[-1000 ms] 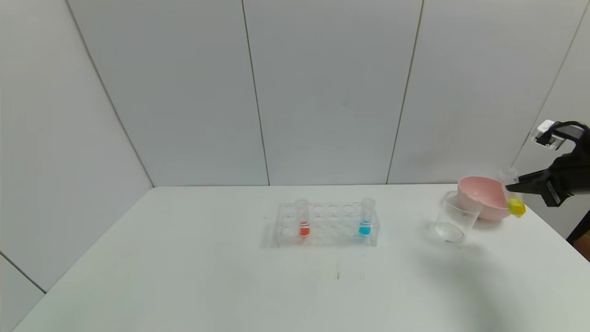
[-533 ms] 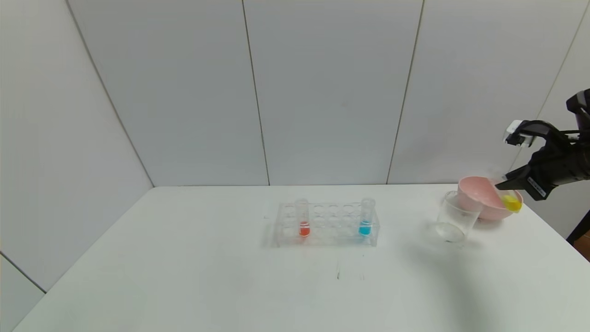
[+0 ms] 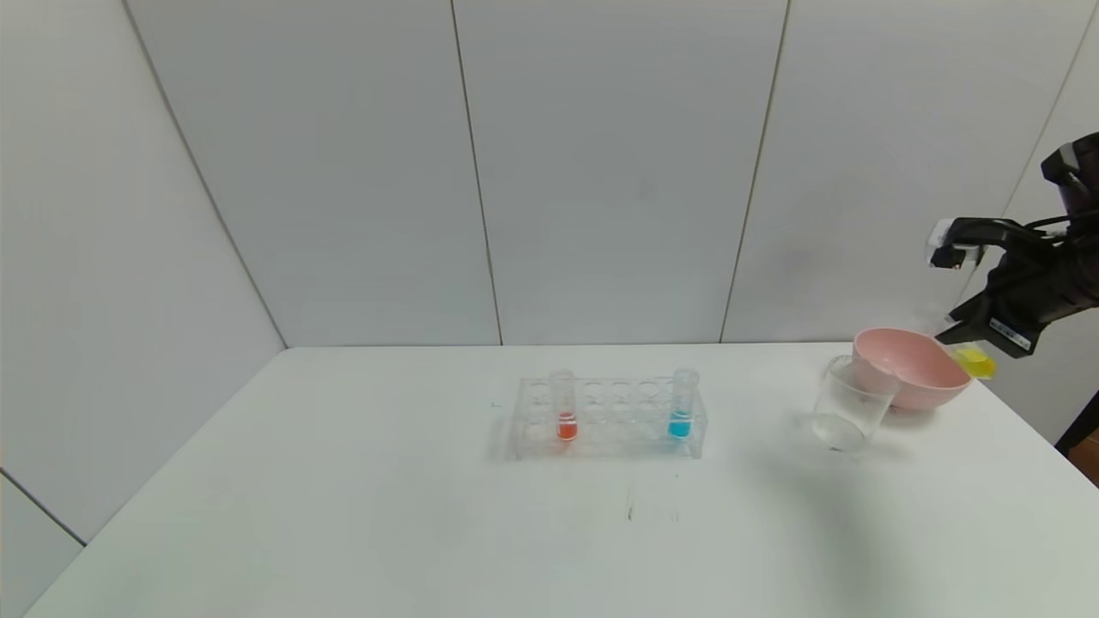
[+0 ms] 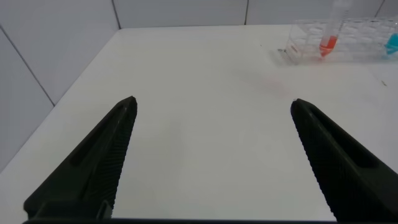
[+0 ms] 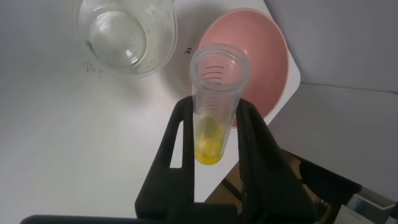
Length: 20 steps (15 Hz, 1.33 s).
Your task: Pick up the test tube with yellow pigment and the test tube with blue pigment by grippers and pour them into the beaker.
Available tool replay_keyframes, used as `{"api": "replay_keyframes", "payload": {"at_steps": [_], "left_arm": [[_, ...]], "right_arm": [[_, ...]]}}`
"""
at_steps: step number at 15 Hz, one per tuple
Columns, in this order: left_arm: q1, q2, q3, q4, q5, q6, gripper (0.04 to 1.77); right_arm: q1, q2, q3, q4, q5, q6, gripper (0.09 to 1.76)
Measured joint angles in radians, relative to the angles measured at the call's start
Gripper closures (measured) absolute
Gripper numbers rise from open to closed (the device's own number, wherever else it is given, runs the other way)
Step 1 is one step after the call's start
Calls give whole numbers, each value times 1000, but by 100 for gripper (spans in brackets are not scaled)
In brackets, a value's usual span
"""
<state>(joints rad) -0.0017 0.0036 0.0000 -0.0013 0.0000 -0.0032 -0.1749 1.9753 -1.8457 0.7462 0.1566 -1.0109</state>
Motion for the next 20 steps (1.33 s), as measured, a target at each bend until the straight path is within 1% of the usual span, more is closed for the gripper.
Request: {"api": "replay_keyframes", "payload": {"at_steps": [3, 5, 9, 16, 20], "left_arm": [[0, 0, 0, 0, 0, 0, 5], [0, 0, 0, 0, 0, 0, 5], [0, 0, 0, 0, 0, 0, 5], [0, 0, 0, 0, 0, 0, 5], [0, 0, 0, 0, 0, -1, 5]], "right_arm": [[25, 31, -84, 76, -22, -30, 137], [45, 50, -124, 102, -46, -59, 137], [69, 71, -139, 106, -99, -166, 137], [132, 94, -150, 109, -240, -242, 137], [165, 102, -154, 160, -314, -269, 137]]}}
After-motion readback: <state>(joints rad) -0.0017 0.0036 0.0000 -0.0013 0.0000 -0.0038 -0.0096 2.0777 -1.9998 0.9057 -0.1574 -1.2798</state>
